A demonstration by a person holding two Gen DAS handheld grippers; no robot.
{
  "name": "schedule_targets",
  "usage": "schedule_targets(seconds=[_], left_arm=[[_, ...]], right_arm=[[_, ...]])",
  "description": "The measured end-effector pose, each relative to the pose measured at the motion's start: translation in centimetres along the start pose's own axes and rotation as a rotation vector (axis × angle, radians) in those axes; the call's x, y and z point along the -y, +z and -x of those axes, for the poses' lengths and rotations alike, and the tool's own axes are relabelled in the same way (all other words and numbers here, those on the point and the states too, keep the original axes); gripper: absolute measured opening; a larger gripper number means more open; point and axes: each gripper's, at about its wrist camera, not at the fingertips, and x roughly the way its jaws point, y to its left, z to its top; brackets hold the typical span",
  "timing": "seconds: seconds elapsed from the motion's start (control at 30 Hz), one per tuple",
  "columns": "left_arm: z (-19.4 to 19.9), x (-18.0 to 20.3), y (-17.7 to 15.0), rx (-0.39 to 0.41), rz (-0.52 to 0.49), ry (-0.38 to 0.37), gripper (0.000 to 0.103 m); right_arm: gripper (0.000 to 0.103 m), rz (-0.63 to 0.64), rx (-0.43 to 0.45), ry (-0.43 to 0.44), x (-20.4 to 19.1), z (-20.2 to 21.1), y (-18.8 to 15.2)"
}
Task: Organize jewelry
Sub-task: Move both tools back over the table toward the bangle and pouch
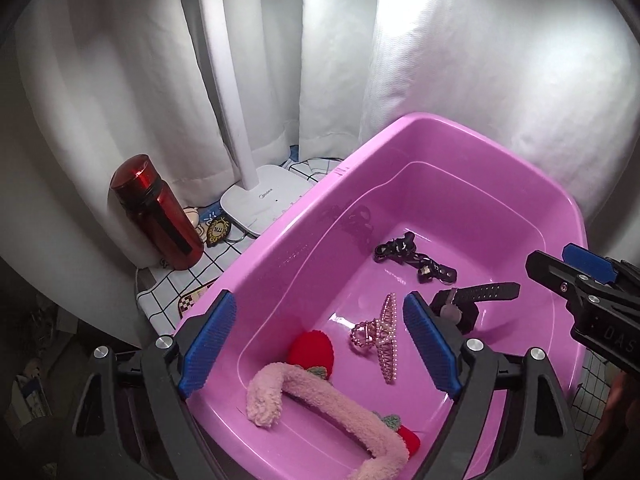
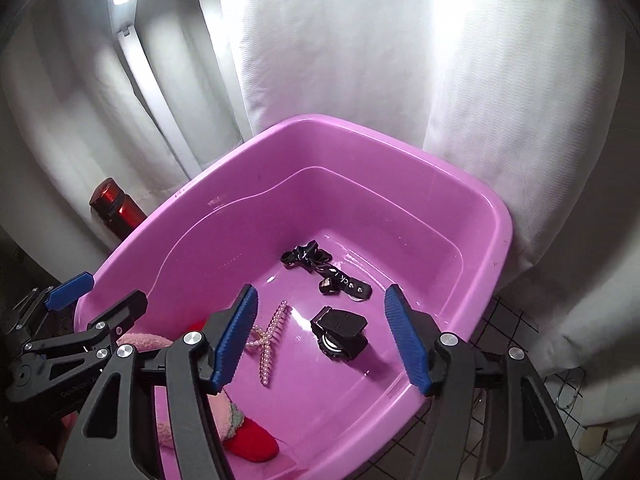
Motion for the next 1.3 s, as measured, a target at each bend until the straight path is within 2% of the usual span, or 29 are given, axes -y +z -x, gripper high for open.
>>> schedule_targets(seconds=[0.33,0.57,0.73,1.03,1.3], left_arm=[[1.6,0.8,-0.7,0.018,-0.001,-0.041,0.084],[3.7,3.1,-1.6,0.047,-0.033,-0.079,0.084],[5.1,5.9,-2.7,0.046,-0.079,-0.139,0.084],[8.6,10.3,-3.9,0.089,-0.159,-0.22,0.084],[11.2,14.4,-5.4,0.112,-0.22,-0.292,0.084]], right_arm=[[0.063,-0.034,0.036,0.016,0.5,2.4,-2.0],[0.063,-0.078,0.069,0.004,1.8,5.3,-4.5],[0.063,-0.125,0.099,-0.012,3.4,7.7,-6.3],[0.063,-0.206,0.15,-0.059,6.7,12.7,-11.1],[0.063,-0.303,0.151,-0.126,11.0,16.5,-16.8]])
